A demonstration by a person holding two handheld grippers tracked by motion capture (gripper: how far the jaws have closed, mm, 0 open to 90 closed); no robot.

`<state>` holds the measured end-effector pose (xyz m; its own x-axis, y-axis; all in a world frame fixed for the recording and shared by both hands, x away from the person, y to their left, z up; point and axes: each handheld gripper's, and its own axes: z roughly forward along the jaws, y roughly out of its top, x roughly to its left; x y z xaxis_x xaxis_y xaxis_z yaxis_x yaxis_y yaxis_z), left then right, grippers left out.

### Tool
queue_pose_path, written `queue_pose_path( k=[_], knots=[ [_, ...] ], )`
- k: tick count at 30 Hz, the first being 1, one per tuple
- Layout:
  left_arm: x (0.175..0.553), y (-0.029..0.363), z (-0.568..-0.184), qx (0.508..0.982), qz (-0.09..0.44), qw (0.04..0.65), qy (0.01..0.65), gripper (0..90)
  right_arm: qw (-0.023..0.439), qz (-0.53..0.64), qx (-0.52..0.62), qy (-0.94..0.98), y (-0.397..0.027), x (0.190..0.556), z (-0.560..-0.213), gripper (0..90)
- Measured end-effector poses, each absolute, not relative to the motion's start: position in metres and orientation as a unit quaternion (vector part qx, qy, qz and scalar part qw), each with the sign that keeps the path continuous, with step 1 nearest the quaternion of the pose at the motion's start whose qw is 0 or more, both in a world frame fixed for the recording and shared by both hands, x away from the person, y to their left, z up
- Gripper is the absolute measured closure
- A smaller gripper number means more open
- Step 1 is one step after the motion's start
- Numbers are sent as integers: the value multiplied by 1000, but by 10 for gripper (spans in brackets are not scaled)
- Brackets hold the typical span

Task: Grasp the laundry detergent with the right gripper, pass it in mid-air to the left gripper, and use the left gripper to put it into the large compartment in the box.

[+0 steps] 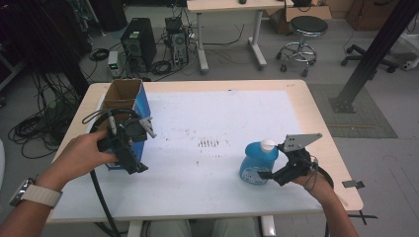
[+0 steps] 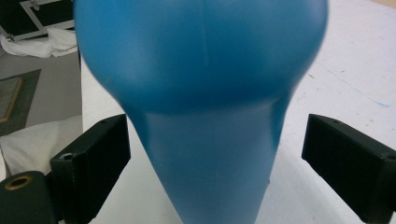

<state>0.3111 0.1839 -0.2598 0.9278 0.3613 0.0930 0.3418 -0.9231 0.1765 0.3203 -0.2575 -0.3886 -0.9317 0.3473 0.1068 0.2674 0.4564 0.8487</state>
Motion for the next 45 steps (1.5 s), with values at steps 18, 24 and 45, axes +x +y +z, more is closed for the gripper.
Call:
queue_pose_path(
  k=[18,24,45],
  knots=[
    [311,184,-260,979,64,78,180,62,44,503,181,844,-252,321,-395,133],
    [311,185,-260,978,64,78,181,64,48,506,173,844,-252,321,-395,206],
    [311,183,-260,978,64,77,181,69,46,515,162,840,-254,321,-395,313]
  ],
)
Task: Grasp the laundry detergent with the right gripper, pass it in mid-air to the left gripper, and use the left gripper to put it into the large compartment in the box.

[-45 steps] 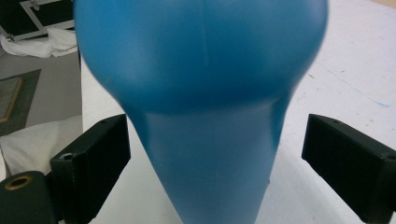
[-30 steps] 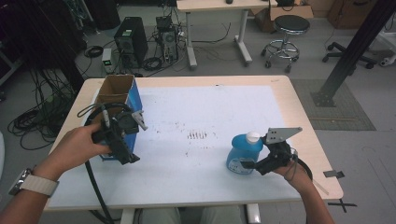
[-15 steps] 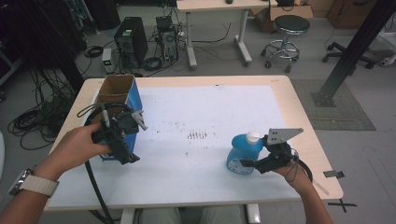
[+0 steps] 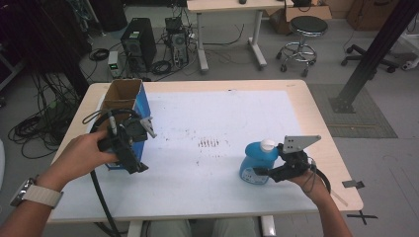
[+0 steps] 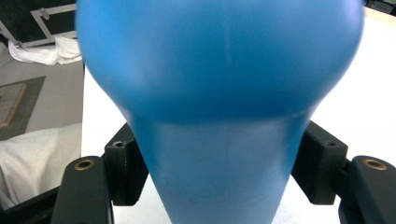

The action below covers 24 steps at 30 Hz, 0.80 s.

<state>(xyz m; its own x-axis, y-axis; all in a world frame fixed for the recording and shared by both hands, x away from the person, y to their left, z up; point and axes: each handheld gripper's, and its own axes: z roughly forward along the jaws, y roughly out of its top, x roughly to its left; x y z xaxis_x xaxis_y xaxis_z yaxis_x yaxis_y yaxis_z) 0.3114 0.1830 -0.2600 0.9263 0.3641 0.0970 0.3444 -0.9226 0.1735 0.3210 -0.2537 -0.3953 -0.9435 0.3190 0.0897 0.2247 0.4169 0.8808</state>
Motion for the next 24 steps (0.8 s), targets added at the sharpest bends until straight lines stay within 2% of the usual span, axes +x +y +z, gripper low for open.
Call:
queue_pose_path(
  k=[16,24],
  knots=[
    [311,183,-260,978,65,76,182,69,45,517,153,841,-254,321,-397,412],
    [311,183,-260,978,66,77,183,69,71,515,141,843,-253,317,-396,447]
  ],
)
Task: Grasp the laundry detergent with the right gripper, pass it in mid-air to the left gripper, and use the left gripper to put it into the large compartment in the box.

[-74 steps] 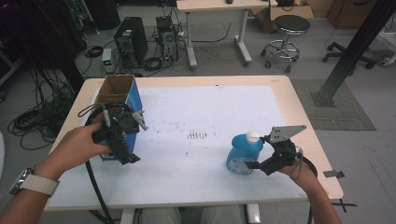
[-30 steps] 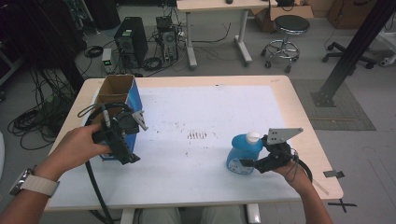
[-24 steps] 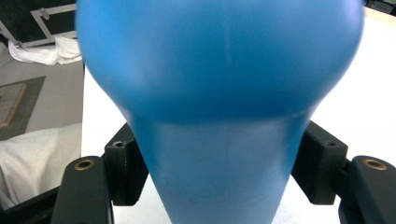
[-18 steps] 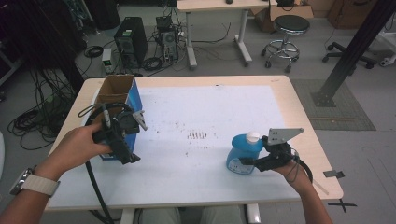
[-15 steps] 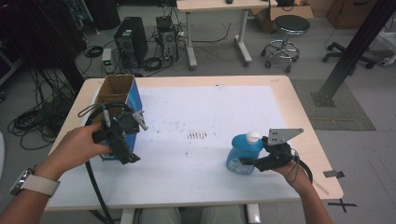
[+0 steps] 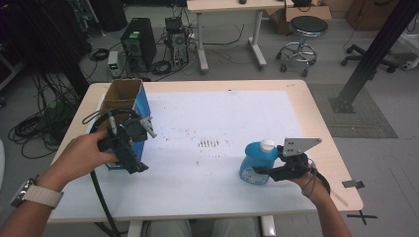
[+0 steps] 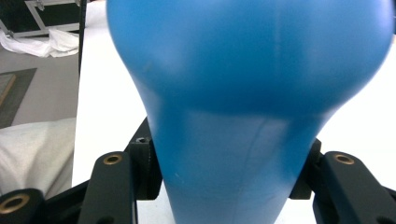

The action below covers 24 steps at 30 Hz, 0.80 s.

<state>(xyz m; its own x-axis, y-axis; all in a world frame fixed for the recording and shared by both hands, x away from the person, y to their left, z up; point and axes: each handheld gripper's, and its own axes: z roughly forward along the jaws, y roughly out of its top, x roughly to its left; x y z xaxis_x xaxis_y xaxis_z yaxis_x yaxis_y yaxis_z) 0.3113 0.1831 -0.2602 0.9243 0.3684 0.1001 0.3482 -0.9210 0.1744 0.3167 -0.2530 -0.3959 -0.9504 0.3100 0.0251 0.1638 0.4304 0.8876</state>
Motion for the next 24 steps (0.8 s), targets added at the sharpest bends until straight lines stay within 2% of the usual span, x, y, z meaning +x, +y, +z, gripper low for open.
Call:
queue_pose_path(
  k=[10,24],
  knots=[
    [311,183,-257,978,62,82,182,69,75,510,131,847,-250,313,-390,456],
    [309,174,-237,979,65,83,174,68,60,518,117,845,-256,308,-356,453]
  ],
)
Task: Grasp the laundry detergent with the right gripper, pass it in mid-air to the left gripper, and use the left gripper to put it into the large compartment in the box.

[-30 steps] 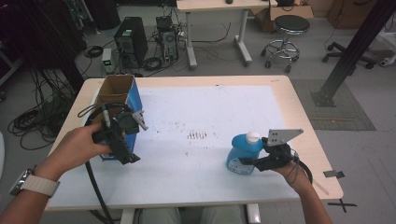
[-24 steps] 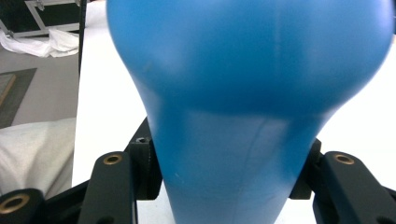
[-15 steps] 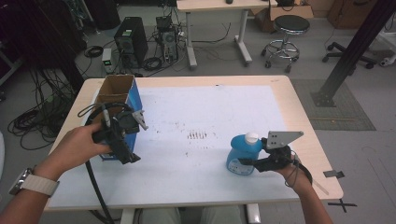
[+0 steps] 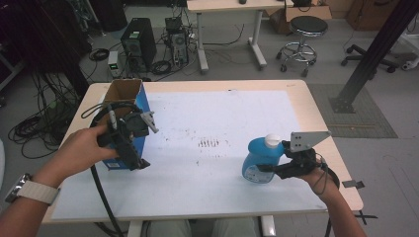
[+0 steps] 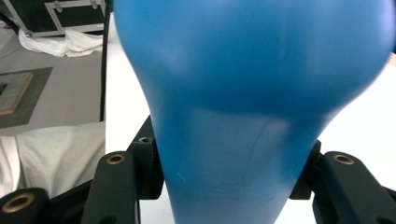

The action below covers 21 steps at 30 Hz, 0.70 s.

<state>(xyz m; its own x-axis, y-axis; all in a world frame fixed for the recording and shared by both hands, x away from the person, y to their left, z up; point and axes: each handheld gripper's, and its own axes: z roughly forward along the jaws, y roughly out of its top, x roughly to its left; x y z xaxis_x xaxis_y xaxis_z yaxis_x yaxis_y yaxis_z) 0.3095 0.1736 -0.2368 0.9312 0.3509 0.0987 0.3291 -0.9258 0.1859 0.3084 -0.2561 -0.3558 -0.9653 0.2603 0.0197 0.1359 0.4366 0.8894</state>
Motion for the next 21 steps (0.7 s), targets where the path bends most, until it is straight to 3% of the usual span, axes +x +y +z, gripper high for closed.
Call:
queue_pose_path(
  k=[21],
  knots=[
    [323,135,-203,985,56,80,145,67,48,506,89,857,-239,308,-319,453]
  ],
)
